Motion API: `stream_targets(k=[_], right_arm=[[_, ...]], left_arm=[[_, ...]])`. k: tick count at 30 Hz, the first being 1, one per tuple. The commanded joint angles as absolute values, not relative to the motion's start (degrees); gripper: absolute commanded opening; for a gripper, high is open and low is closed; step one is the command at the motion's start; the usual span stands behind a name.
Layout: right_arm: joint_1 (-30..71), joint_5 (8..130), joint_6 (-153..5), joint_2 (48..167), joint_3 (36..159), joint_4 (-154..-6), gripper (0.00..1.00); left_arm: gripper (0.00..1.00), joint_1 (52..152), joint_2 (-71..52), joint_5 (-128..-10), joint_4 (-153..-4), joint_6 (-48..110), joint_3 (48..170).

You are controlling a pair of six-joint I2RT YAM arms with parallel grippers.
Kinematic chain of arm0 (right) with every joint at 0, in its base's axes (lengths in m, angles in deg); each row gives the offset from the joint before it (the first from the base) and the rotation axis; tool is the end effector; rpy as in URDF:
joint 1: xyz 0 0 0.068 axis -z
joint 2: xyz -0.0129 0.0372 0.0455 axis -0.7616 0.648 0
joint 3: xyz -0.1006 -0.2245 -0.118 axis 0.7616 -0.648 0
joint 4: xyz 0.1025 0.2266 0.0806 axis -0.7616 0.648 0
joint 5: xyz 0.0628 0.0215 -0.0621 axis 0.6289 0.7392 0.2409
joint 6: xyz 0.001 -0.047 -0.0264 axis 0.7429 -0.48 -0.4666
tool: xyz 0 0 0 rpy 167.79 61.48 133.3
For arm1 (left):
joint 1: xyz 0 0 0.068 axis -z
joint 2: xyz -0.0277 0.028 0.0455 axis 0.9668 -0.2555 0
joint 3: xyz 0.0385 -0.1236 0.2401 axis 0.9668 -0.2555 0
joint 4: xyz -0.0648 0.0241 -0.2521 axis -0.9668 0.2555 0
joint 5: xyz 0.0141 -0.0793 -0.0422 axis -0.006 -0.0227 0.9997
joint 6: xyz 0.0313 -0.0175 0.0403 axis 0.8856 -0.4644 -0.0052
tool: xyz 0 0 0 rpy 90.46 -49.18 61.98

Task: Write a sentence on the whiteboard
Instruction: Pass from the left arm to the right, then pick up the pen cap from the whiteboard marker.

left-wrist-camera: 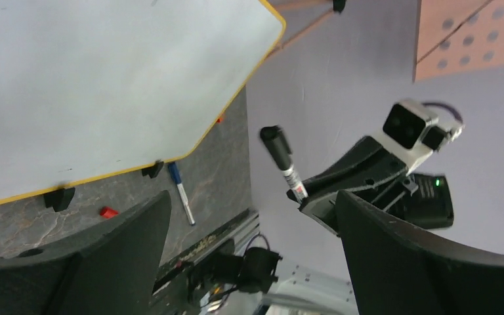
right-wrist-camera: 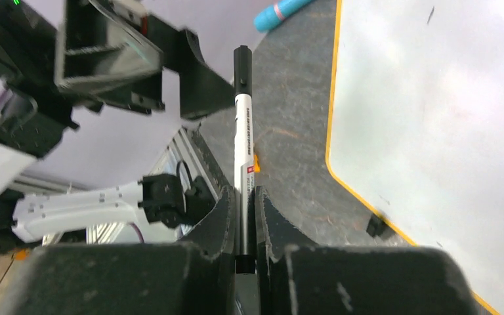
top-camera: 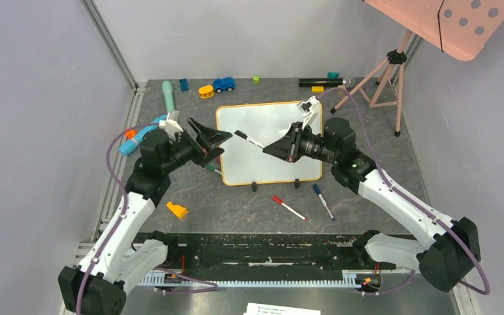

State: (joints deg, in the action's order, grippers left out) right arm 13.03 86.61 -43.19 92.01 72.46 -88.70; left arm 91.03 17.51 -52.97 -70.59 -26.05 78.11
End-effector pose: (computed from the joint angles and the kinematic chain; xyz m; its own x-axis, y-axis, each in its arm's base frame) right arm 0.2061 0.1719 0.3368 -0.6129 0.2311 -0.7556 -0.6386 0.4183 0.6460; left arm 0.1860 -0.0678 0.3179 -0.6651 -0.6919 -0.2811 0.0430 0.3403 -0.9393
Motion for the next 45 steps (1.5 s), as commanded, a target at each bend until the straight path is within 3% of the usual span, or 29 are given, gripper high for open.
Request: stream_targets(k=[1,7,12,16,23,32,40,43,45], right_arm=[[16.5,101.8,-49.0,92.3,77.3,-76.7,0.0],[17.2,107.1,-52.1,92.5,78.9,-73.8,0.0],[17.2,107.8,-52.1,91.8,79.0,-74.8,0.0],[17.2,110.0,-51.9,92.8,78.9,-75.3,0.0],[17.3,111.6,-50.5,94.5,79.8,-78.3,0.0],[17.2,111.4,-50.4,95.2,79.8,-79.0,0.0],[17.7,110.5,-49.6,94.8,79.4,-79.8,0.0],[18.0,110.4,-49.3,94.7,79.1,-80.2,0.0],[18.2,110.5,-49.3,94.6,78.9,-80.3,0.0]], left_arm=[[1.0,91.0,11.1,-34.8,-70.5,-13.1,84.3],[0.92,91.5,7.6,-23.6,-88.9,-22.7,80.8],[0.89,91.6,8.5,-22.9,-87.4,-22.1,80.0],[0.7,92.0,8.1,-20.8,-90.9,-25.1,78.4],[0.6,92.9,7.9,-18.0,-92.1,-25.8,78.8],[0.02,93.0,6.8,-17.2,-92.1,-25.3,79.5],[0.02,93.0,6.6,-18.0,-91.8,-25.1,79.2],[0.23,92.9,6.4,-17.3,-91.8,-25.1,79.1],[0.29,93.0,6.4,-16.8,-92.1,-25.2,79.3]])
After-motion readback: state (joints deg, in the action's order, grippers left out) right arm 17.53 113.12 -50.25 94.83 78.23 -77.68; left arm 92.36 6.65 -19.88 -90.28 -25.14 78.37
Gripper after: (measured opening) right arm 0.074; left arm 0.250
